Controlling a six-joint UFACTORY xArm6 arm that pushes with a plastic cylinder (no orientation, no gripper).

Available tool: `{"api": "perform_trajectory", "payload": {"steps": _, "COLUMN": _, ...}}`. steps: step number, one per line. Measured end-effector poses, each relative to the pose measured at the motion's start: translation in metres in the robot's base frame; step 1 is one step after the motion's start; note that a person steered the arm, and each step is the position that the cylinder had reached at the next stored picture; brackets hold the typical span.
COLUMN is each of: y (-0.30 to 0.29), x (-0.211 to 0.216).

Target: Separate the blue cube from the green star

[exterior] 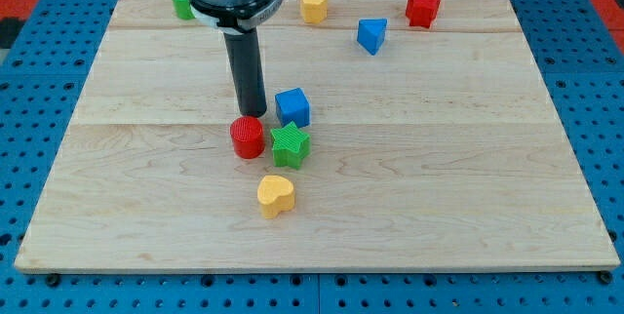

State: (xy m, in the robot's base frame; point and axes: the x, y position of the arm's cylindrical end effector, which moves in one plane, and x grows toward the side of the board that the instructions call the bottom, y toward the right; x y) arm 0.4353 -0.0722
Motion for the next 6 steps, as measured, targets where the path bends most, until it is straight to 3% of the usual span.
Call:
{"api": "perform_trajectory", "payload": {"steps": 1, "y": 0.007, "x": 0.014}}
{"api": "perform_trajectory", "payload": {"steps": 3, "y": -0.011, "x": -0.005}}
{"api": "perform_trajectory", "payload": {"steps": 5, "y": 0.040, "x": -0.048}}
{"api": "perform_trajectory", "payload": {"steps": 6, "y": 0.055, "x": -0.017}}
